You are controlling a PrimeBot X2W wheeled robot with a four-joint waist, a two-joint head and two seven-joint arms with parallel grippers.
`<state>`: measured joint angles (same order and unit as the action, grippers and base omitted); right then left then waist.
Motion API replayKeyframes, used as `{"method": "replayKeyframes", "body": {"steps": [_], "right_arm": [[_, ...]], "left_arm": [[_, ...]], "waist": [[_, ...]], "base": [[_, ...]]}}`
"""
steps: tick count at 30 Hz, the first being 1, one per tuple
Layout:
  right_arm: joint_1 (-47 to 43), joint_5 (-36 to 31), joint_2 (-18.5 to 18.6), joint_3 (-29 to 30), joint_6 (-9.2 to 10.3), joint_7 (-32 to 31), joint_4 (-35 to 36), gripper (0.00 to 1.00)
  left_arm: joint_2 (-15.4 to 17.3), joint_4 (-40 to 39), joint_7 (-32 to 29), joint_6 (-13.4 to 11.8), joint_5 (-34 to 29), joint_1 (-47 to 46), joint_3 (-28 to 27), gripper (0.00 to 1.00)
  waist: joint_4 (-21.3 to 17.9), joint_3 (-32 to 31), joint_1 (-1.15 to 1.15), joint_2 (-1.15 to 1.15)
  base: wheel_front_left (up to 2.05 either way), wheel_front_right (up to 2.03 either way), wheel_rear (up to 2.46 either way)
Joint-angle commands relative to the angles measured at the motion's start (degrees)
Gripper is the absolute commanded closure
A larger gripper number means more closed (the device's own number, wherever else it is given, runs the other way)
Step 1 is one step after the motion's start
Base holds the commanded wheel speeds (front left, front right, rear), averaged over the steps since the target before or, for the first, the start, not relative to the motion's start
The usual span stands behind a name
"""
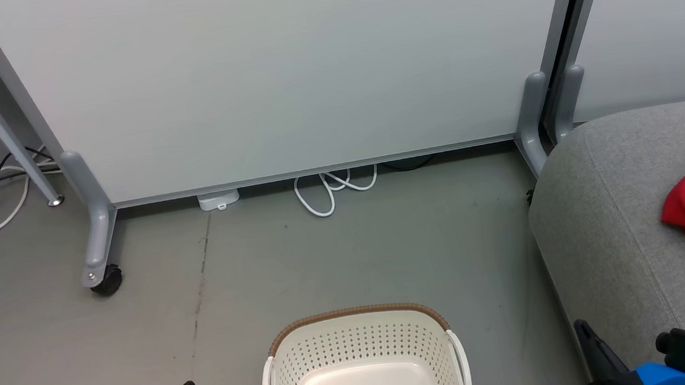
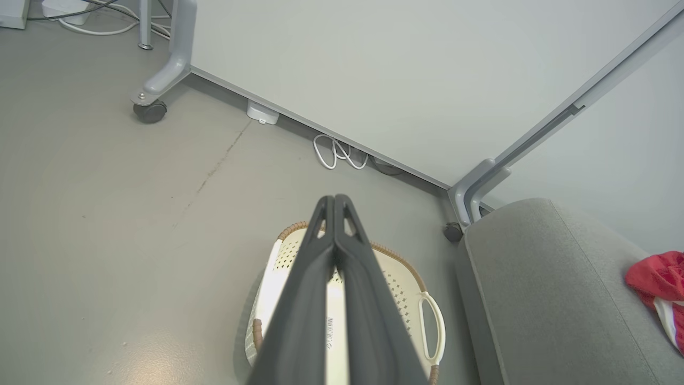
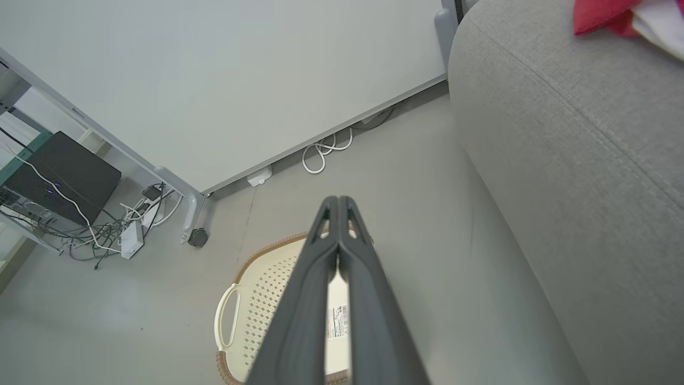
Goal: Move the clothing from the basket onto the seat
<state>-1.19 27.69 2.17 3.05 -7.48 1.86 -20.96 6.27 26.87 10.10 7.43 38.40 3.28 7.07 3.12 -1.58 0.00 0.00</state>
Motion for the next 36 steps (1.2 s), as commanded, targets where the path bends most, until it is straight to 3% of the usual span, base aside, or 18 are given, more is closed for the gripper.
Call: {"method": "replayKeyframes", "body": {"steps": [1,36], "right_arm": [[1.71,1.63,0.25,0.23,0.0,-0.14,1.15,1.0],[4.45,29.48,0.54,1.71,-0.01,-3.84,3.84,1.0]], "left_arm": [[0.09,-1.21,-0.3,0.01,1.32,-1.95,-0.74,1.0],[-1.46,-6.5,-7.58,0.04,24.57,-5.61,-6.48,1.0]], "waist": [[-0.02,0.01,0.0,0.0],[-1.02,0.58,0.0,0.0]], "base": [[0.0,0.0,0.0],[0.0,0.0,0.0]]}}
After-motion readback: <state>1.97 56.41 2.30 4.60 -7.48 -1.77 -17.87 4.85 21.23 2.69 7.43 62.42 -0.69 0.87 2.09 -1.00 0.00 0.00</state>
